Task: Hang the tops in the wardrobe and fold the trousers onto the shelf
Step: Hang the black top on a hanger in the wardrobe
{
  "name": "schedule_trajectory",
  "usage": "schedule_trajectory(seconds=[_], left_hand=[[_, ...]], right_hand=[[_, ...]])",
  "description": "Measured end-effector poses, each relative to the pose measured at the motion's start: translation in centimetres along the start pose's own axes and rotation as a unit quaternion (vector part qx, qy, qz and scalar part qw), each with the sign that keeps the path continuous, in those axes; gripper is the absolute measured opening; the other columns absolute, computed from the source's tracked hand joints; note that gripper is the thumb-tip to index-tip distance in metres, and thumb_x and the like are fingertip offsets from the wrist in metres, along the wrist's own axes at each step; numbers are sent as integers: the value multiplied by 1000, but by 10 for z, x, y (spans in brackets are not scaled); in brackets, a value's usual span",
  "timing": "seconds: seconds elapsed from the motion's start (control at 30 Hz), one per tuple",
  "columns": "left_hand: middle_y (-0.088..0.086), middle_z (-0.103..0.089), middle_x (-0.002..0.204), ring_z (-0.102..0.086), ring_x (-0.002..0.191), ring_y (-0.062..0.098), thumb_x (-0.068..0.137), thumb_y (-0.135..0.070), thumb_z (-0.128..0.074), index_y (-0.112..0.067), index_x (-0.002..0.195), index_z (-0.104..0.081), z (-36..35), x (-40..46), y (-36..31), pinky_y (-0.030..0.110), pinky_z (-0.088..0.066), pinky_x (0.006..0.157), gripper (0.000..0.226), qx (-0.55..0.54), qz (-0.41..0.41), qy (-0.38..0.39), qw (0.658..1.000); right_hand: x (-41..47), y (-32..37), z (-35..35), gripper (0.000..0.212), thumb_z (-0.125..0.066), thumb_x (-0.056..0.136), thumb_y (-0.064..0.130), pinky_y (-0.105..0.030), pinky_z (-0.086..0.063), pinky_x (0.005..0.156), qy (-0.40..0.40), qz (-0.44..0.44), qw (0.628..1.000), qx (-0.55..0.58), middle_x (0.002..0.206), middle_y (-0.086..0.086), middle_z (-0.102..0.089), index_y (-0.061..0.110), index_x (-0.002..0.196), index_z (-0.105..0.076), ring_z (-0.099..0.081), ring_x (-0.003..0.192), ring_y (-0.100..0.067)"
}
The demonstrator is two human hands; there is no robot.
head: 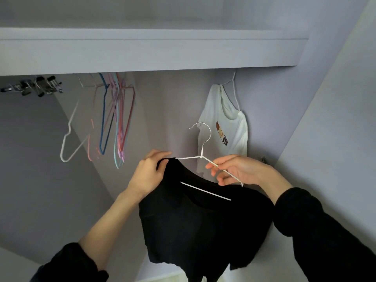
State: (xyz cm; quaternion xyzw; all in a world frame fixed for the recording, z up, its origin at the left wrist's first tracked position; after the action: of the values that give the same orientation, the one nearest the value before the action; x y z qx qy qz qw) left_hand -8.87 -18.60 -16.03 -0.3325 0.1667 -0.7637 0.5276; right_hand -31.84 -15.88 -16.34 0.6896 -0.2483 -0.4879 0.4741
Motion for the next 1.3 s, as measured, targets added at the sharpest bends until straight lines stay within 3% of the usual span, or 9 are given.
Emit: schedule_trajectory(seconds=[0.07, 0.17, 0.27, 0.37, 0.5, 0.63, 0.83, 1.0, 1.3], left_hand=[[6, -58, 116, -56, 108, 23, 94, -7, -50, -10, 119, -63, 12, 5, -20, 29, -45, 95, 28, 38, -86, -38, 995], [9, -57, 116, -53, 106, 26, 92, -14, -41, -9, 116, -63, 35, 12, -51, 44, -54, 76, 33, 116, -204, -93, 968], [17, -51, 128, -42, 124, 35, 85, -5, -41, -6, 119, -60, 56, 20, -79, 48, -44, 94, 39, 211, -285, -159, 921], [17, -31, 144, -22, 137, 39, 79, 4, -43, -6, 134, -46, 71, 25, -103, 53, -21, 113, 57, 278, -328, -218, 876], [14, -13, 153, -5, 141, 42, 72, 6, -53, -11, 146, -25, 82, 44, -111, 60, -1, 112, 81, 363, -255, -259, 858], [14, -11, 154, -6, 141, 42, 64, 3, -61, -13, 148, -20, 87, 61, -102, 69, -7, 105, 94, 410, -187, -275, 849], [14, -10, 155, -6, 141, 42, 63, 3, -61, -14, 149, -17, 84, 65, -98, 70, -6, 105, 98, 440, -183, -277, 835], [13, -7, 155, -1, 141, 42, 65, 4, -57, -16, 150, -9, 84, 66, -96, 67, 0, 106, 100, 441, -185, -278, 833], [13, -7, 155, 2, 142, 41, 63, 4, -55, -17, 149, -6, 83, 69, -93, 66, 3, 107, 101, 449, -180, -287, 827]], right_hand=[[2, 3, 2, 35, -35, 92, -10, -31, -57, 70, 12, 13, 996, 92, 84, -8, -66, -1, 115, -59, -67, 72, -18], [10, 10, 2, 38, -34, 92, -12, -34, -58, 72, 18, 34, 982, 186, 92, -12, -68, -3, 123, -54, -70, 83, -22], [21, 23, 1, 35, -39, 94, -9, -36, -59, 70, 5, 59, 972, 226, 105, -16, -67, 1, 124, -52, -70, 89, -25], [32, 43, 2, 32, -38, 95, -10, -31, -58, 66, -10, 89, 965, 247, 112, -19, -63, 4, 121, -51, -71, 85, -24], [49, 66, 11, 44, -30, 96, -12, -25, -57, 63, -22, 117, 960, 254, 112, -15, -62, 4, 137, -40, -69, 89, -25], [62, 87, 33, 46, -29, 99, -7, -28, -58, 62, -56, 159, 947, 273, 111, -11, -61, 3, 144, -29, -72, 82, -27], [75, 118, 67, 41, -29, 101, -3, -25, -58, 63, -99, 214, 931, 279, 125, -12, -58, 3, 142, -34, -68, 90, -24], [95, 136, 92, 43, -33, 98, -9, -25, -58, 60, -144, 224, 911, 315, 105, -16, -59, 1, 139, -39, -62, 93, -28], [105, 142, 129, 44, -36, 95, -12, -23, -57, 59, -249, 220, 888, 316, 105, -19, -56, -3, 138, -37, -59, 89, -28]])
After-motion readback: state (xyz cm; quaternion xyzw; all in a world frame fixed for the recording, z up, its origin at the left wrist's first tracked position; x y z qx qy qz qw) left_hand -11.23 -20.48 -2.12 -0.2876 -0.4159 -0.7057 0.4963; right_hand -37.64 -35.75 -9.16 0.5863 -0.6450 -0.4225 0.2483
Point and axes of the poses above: each hand's wrist, its own x-axis towards the middle knuckle, its own z-axis out of the back of the hand, y = z × x, the point moved 5 cm from there along x, towards the middle knuckle
